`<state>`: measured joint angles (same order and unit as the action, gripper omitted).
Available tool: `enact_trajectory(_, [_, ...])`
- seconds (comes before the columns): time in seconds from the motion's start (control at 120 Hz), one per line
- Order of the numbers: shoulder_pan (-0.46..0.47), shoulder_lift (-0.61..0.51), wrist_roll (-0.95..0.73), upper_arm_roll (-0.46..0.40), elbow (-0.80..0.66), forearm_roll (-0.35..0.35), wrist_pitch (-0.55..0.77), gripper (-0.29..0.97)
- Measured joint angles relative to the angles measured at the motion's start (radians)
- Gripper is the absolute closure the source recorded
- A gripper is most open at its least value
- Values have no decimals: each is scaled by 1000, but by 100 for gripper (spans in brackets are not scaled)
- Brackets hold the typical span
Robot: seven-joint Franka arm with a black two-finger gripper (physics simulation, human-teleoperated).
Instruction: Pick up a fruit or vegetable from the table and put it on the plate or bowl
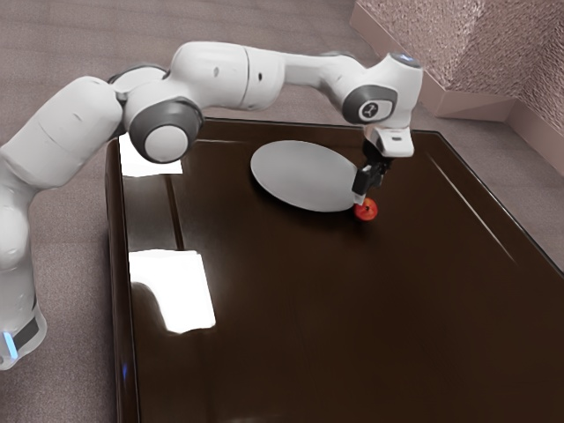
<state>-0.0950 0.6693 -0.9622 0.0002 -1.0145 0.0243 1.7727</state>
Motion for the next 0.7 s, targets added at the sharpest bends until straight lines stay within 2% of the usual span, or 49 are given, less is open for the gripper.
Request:
enact_trajectory(0.392, [-5, 63, -150, -18, 0, 12, 49, 1])
enact_trajectory(0.608, [-6, 65, -199, -18, 1, 25, 69, 38])
enact_trajectory(0.7, [-5, 50, -214, -15, 9, 24, 73, 42])
